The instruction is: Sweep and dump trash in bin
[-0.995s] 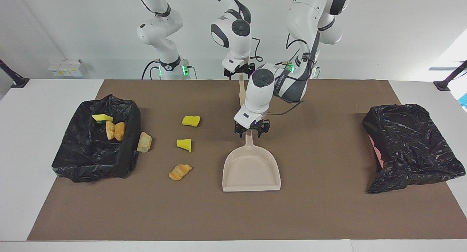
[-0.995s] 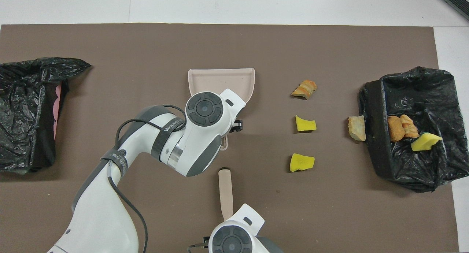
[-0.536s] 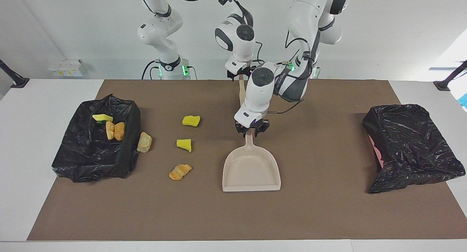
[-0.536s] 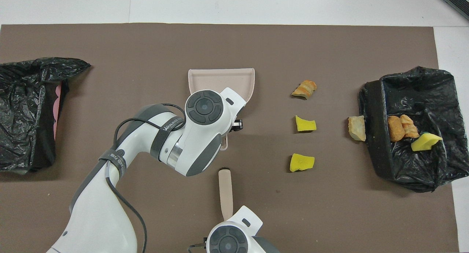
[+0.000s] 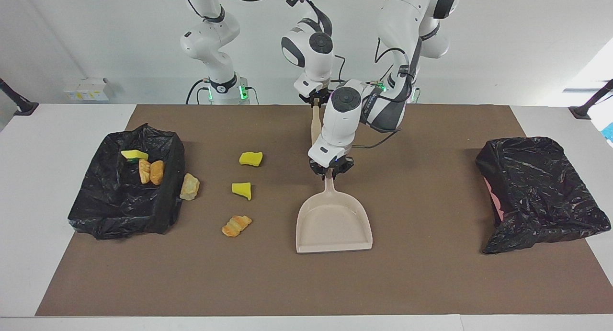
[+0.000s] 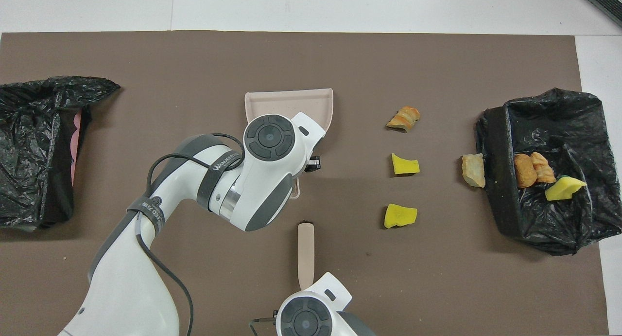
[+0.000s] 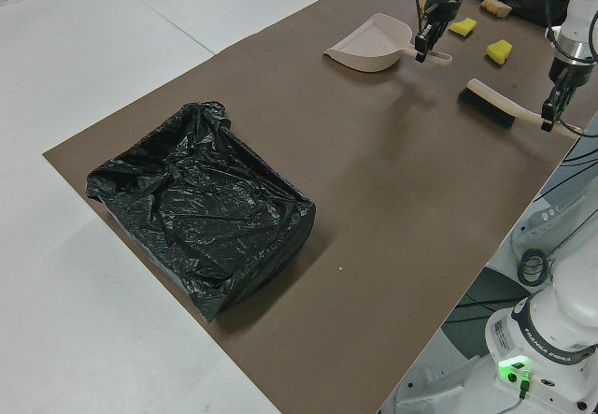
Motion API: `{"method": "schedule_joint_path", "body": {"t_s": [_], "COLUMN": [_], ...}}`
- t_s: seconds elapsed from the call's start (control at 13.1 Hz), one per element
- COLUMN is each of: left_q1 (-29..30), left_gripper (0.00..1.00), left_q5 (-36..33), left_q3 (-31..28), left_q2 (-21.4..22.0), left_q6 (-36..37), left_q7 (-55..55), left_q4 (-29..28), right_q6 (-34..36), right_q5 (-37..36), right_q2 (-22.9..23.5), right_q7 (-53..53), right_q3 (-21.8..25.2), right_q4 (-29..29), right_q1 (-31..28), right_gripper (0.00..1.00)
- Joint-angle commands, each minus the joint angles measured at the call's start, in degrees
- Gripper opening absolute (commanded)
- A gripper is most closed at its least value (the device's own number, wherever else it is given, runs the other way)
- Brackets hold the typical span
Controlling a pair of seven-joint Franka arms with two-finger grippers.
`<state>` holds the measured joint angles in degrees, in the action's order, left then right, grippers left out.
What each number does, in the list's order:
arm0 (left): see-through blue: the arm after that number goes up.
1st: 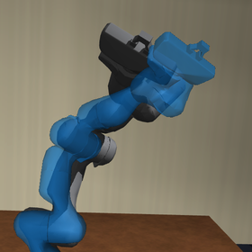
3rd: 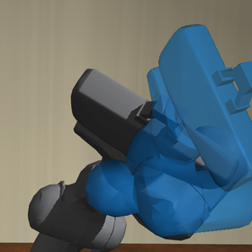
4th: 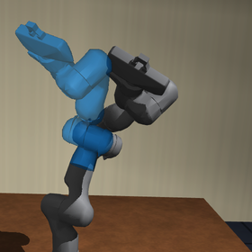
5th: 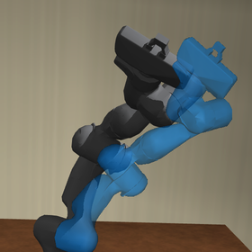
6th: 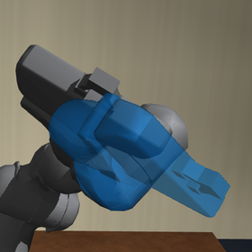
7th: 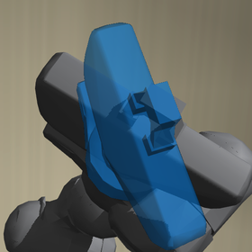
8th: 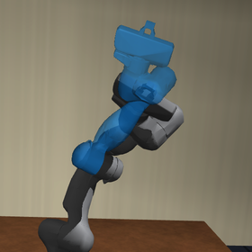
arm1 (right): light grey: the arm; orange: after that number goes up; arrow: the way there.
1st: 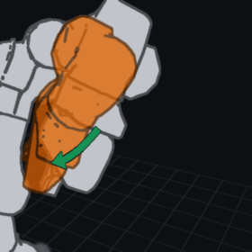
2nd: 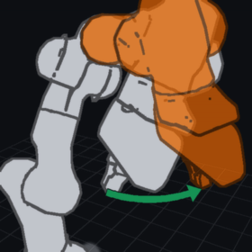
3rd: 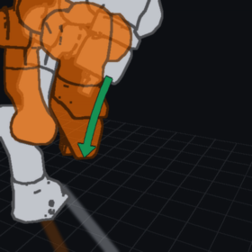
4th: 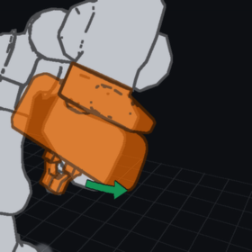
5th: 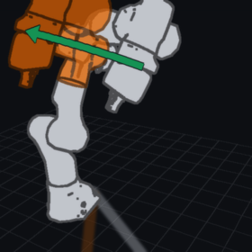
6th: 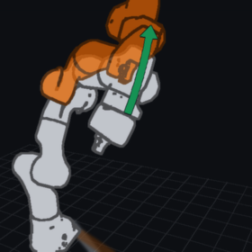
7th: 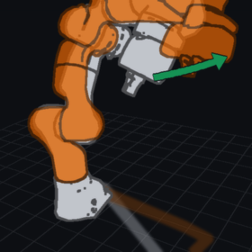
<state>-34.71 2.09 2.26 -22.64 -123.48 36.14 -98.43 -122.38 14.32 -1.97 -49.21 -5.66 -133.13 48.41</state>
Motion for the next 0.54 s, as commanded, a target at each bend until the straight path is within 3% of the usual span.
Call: {"method": "schedule_joint_path", "body": {"t_s": [0.0, 0.31, 0.46], "left_q1": [2.44, 7.45, 8.95], "left_gripper": [0.00, 0.00, 0.00], "left_q5": [-1.20, -1.30, -1.47], "left_q3": [-0.42, -0.42, -0.50], "left_q2": [2.42, 4.00, 4.09], "left_q6": [1.84, 5.00, 6.75], "left_q7": [-5.60, -26.51, -34.43], "left_q4": [0.52, 0.34, 0.25], "right_q6": [4.67, 13.54, 19.00], "right_q5": [1.06, -1.21, -8.57], "right_q2": [-4.78, -9.97, -11.65], "right_q7": [-1.33, -2.64, -2.12], "right_q3": [0.03, 0.21, 0.12], "right_q4": [-0.38, -0.38, -0.29], "right_q1": [-3.75, -11.65, -15.97], "right_gripper": [0.00, 0.00, 0.00]}}
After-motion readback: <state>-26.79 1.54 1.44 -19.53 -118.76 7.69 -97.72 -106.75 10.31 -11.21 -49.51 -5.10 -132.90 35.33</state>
